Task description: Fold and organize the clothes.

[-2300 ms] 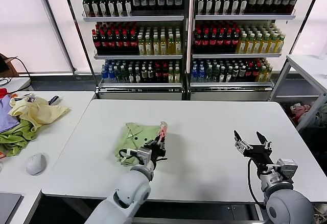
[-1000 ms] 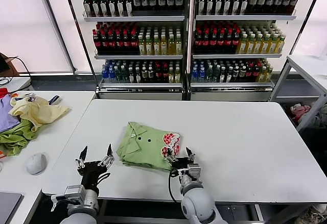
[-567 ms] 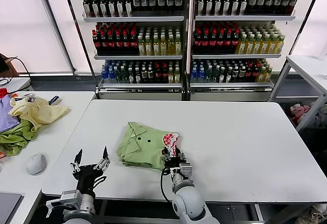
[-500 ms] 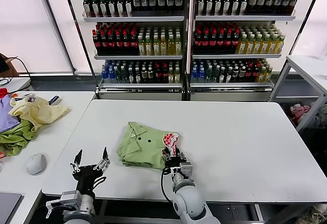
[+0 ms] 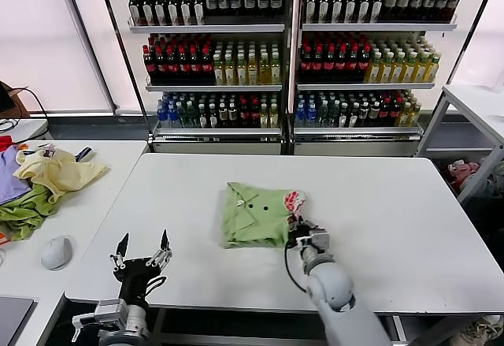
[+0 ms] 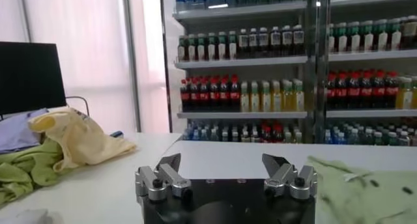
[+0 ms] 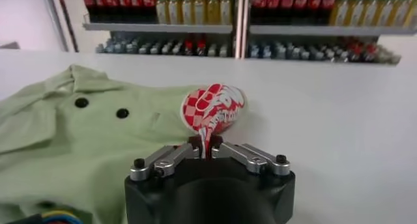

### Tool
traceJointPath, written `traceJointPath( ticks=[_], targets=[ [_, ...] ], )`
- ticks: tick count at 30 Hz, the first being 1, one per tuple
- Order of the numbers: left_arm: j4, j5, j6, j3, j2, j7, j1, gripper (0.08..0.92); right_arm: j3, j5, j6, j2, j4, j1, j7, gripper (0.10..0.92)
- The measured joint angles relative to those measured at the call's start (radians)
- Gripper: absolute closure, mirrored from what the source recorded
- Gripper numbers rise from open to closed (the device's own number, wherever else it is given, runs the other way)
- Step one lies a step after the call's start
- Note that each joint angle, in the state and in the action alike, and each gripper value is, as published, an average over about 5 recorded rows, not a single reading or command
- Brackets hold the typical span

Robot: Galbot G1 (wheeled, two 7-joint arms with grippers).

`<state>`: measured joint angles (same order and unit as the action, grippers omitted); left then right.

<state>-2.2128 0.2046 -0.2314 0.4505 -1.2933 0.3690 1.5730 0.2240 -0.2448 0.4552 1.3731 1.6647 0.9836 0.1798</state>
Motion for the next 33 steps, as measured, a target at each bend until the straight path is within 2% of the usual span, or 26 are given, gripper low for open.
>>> traceJointPath(
  ticks=[5, 14, 25, 28, 33],
  targets=[
    [0.004, -0.014, 0.0, -0.011, -0.005, -0.002, 0.003, 0.177, 0.046, 0.029, -0.021, -0.07, -0.015, -0.041, -0.063, 0.812],
    [0.004, -0.035, 0.002, -0.028, -0.014, -0.006, 0.009, 0.177, 0.134, 0.065, -0.133, -0.119, 0.015, 0.003, -0.1, 0.558],
    [-0.02, -0.038, 0.021, -0.049, -0.028, -0.035, 0.023, 0.177, 0.254, 0.068, -0.231, -0.151, 0.19, 0.183, -0.113, 0.247],
    [-0.026, -0.038, 0.029, -0.056, -0.034, -0.051, 0.026, 0.177, 0.282, 0.06, -0.249, -0.154, 0.241, 0.238, -0.115, 0.209],
    [-0.032, -0.035, 0.045, -0.067, -0.044, -0.078, 0.024, 0.177, 0.307, 0.048, -0.277, -0.152, 0.301, 0.312, -0.112, 0.203]
  ],
)
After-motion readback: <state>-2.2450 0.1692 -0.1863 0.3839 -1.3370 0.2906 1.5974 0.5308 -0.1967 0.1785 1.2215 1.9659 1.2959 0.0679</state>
